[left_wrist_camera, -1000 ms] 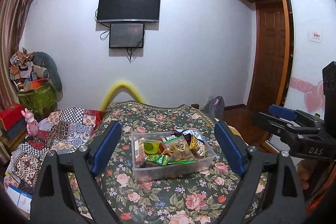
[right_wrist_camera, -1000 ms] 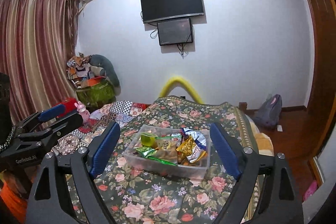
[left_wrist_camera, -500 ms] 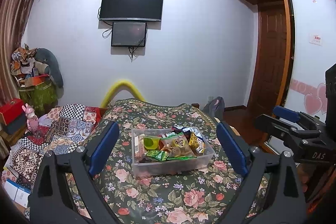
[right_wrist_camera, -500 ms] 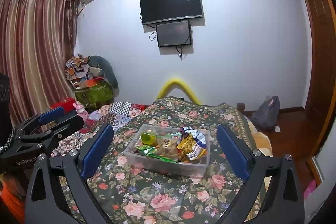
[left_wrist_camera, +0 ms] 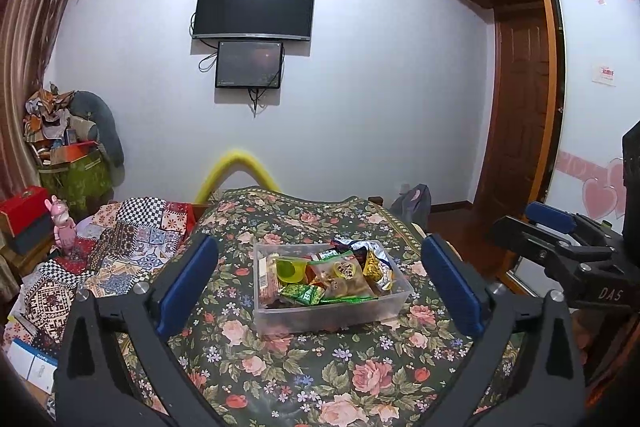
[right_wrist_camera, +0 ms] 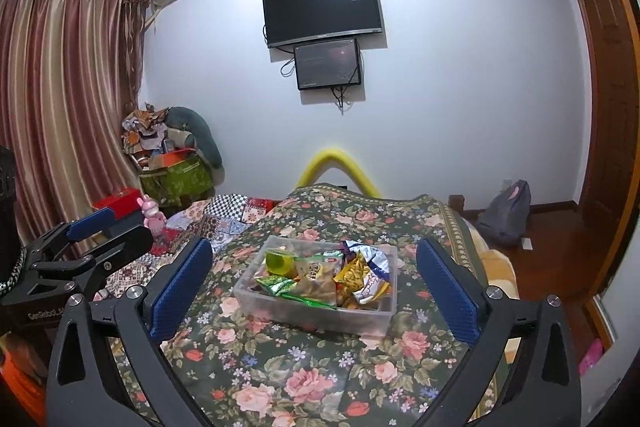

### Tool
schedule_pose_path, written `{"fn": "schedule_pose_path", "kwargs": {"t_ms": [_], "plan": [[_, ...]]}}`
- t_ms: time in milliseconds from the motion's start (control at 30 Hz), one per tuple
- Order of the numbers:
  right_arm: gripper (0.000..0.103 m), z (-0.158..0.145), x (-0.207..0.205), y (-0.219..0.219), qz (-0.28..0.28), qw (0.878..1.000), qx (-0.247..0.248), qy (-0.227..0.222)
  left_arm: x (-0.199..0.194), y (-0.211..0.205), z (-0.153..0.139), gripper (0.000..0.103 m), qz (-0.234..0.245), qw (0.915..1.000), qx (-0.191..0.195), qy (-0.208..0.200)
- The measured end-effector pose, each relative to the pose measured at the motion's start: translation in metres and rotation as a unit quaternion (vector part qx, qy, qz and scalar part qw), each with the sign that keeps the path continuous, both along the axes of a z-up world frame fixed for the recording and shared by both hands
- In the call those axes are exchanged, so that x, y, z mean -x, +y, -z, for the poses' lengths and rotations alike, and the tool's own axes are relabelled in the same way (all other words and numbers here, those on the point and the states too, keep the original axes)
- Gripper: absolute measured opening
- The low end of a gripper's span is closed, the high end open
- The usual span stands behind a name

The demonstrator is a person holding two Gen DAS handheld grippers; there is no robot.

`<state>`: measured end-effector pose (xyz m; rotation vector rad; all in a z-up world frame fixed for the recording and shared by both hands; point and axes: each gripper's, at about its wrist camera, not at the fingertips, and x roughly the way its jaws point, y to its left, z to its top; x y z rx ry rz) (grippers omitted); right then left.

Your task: Organize snacks

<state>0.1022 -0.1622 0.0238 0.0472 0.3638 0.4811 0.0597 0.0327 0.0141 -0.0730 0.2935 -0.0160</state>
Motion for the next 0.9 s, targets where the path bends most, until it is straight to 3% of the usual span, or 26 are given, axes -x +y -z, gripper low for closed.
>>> {"fn": "schedule_pose_path", "kwargs": {"t_ms": [900], "plan": [[0.103,0.0022,0.0005,0.0002,0.015,1.0,0.016,0.0,-0.0022,-0.002,0.005,0.103,0.011,0.9998,-0.007,0.016]]}}
